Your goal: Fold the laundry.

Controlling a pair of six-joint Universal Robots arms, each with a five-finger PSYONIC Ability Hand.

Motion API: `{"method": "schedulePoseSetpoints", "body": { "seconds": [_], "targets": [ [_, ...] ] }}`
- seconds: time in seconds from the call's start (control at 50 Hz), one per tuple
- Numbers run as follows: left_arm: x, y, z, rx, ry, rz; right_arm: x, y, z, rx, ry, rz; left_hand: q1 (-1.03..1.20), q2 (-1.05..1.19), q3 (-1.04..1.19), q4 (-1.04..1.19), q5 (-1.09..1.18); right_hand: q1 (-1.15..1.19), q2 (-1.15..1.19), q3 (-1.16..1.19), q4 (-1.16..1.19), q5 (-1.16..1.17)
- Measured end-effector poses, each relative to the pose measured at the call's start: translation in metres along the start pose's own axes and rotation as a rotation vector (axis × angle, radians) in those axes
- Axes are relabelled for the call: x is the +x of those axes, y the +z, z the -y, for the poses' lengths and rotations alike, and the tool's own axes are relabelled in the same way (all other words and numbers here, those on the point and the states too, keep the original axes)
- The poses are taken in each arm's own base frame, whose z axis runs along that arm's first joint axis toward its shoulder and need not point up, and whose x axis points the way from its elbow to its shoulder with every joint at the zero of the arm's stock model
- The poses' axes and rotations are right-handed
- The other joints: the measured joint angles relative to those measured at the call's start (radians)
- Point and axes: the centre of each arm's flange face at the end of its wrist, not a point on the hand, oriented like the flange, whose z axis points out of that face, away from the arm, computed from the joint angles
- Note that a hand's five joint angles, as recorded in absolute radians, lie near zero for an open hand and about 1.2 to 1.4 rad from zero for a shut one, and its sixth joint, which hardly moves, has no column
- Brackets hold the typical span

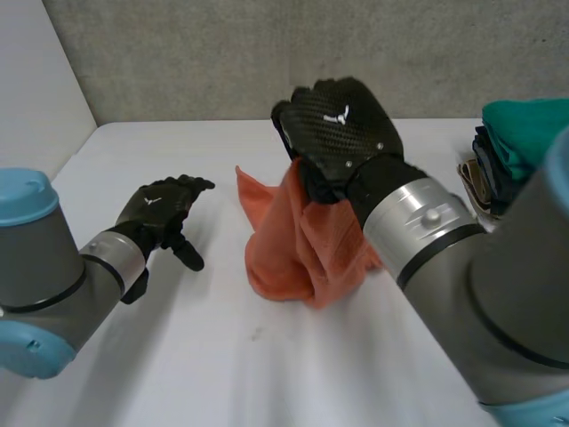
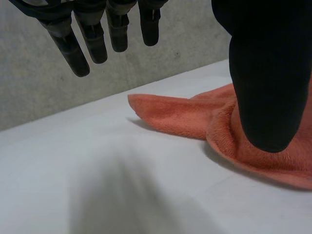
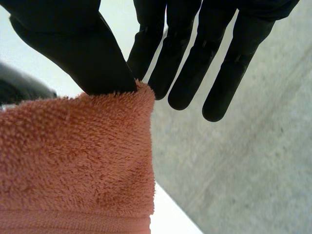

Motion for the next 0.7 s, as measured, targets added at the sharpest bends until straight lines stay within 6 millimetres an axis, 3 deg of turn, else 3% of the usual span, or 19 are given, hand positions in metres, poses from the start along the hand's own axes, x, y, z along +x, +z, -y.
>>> {"method": "schedulePoseSetpoints", "body": {
  "seconds": [0.12, 0.2, 0.34, 0.42, 0.46, 0.5, 0.52, 0.56, 0.62, 0.7],
  "targets": [
    [0.005, 0.004, 0.001, -0.032, -0.1, -0.013, -0.003, -0.009, 0.011, 0.011, 0.026, 0.051, 0.0, 0.0, 0.0, 0.0, 0.0, 0.0, 0.0, 0.0, 0.001, 0.001],
    [-0.001, -0.002, 0.012, -0.013, -0.155, 0.028, -0.022, -0.009, -0.007, -0.03, 0.074, 0.154, 0.0, 0.0, 0.0, 0.0, 0.0, 0.0, 0.0, 0.005, 0.001, 0.01],
    [-0.05, -0.027, 0.058, 0.164, -0.186, 0.254, -0.081, -0.001, -0.065, -0.135, 0.101, 0.4, 0.0, 0.0, 0.0, 0.0, 0.0, 0.0, 0.0, 0.006, 0.003, 0.011],
    [-0.074, -0.041, 0.078, 0.245, -0.176, 0.339, -0.112, 0.006, -0.084, -0.145, 0.073, 0.492, 0.0, 0.0, 0.0, 0.0, 0.0, 0.0, -0.001, 0.005, 0.003, 0.011],
    [-0.082, -0.047, 0.085, 0.273, -0.166, 0.359, -0.127, 0.01, -0.09, -0.138, 0.054, 0.529, 0.0, 0.0, 0.0, 0.0, 0.0, -0.133, -0.184, -0.182, -0.168, -0.144],
    [-0.085, -0.052, 0.088, 0.286, -0.155, 0.361, -0.138, 0.014, -0.094, -0.129, 0.038, 0.549, 0.0, 0.0, 0.0, 0.0, 0.0, -0.439, -0.477, -0.462, -0.467, -0.451],
    [-0.086, -0.055, 0.09, 0.29, -0.145, 0.354, -0.146, 0.017, -0.096, -0.121, 0.025, 0.561, 0.0, 0.0, 0.0, 0.0, 0.0, -0.682, -0.743, -0.722, -0.725, -0.718],
    [-0.085, -0.059, 0.089, 0.285, -0.131, 0.336, -0.152, 0.022, -0.095, -0.114, 0.01, 0.56, 0.0, 0.0, 0.0, 0.0, 0.0, -0.861, -0.92, -0.915, -0.922, -0.893],
    [-0.081, -0.062, 0.087, 0.272, -0.113, 0.309, -0.152, 0.027, -0.092, -0.113, 0.002, 0.541, 0.0, 0.0, 0.0, 0.0, 0.0, -0.893, -0.964, -0.974, -0.98, -0.94],
    [-0.071, -0.068, 0.081, 0.251, -0.078, 0.261, -0.133, 0.037, -0.08, -0.125, 0.014, 0.475, 0.0, 0.0, 0.0, 0.0, 0.0, -0.893, -0.964, -0.975, -0.984, -0.94]
  ]
}}
